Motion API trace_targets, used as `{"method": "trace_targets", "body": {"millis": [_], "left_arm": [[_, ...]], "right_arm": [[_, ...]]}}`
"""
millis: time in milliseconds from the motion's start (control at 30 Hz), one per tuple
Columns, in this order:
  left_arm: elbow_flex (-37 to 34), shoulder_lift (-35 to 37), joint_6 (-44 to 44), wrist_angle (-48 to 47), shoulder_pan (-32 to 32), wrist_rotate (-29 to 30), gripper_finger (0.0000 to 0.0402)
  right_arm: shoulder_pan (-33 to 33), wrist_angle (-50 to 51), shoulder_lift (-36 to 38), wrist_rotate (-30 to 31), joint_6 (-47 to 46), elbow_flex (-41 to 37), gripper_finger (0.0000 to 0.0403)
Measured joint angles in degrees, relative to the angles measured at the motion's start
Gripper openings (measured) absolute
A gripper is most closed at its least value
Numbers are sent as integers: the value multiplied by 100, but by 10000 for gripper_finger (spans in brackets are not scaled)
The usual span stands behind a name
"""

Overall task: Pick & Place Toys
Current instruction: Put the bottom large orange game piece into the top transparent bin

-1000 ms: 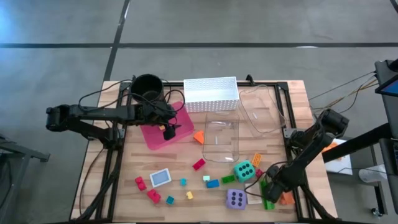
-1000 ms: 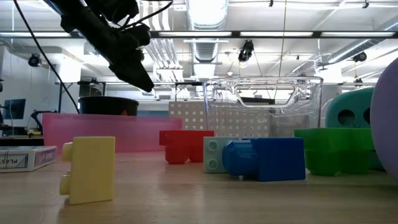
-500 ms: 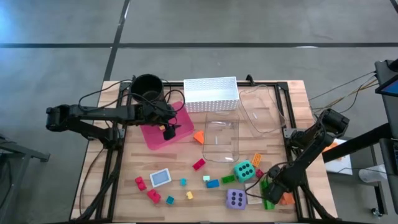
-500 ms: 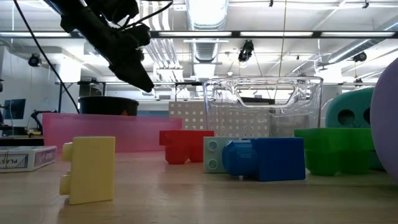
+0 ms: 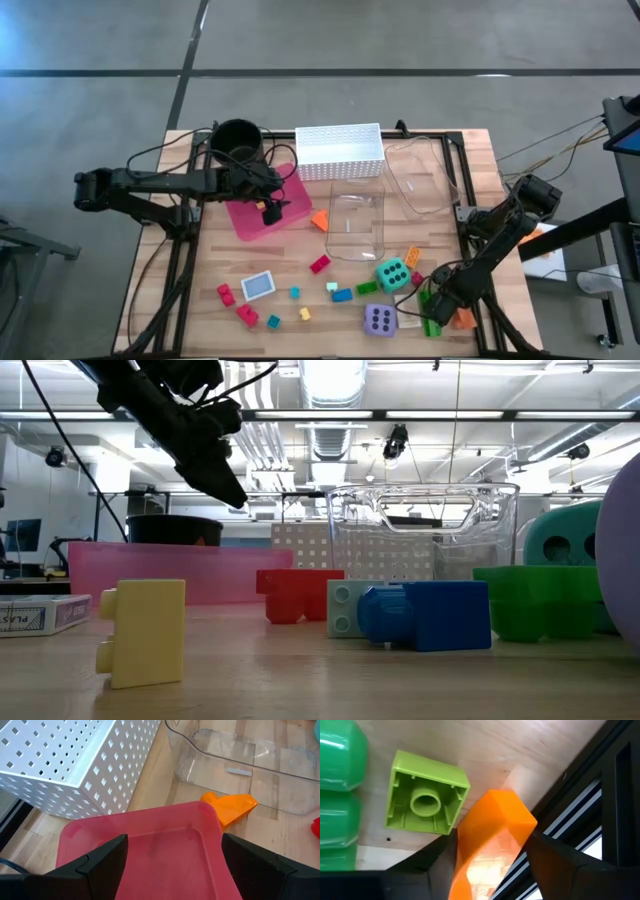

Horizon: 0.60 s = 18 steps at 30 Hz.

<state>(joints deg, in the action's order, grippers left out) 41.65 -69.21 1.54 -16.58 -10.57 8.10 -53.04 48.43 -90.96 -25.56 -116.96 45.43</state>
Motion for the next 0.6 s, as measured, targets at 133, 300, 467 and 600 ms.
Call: {"method": "trace_targets", "body": {"millis": [133,300,467,600], "left_arm": [[0,0,0,-1,0,0,326],[0,0,0,-2,1,0,326],[0,0,0,-2,1,0,326],[0,0,0,-2,2,0,326]], "right_arm": [[2,-63,-15,-10,-10,-46,201],[2,-67,-13,176,-66,-55,199],[5,-81,-26,420,-46,-72,198],[4,-12,25,499,-5,7,198]]}}
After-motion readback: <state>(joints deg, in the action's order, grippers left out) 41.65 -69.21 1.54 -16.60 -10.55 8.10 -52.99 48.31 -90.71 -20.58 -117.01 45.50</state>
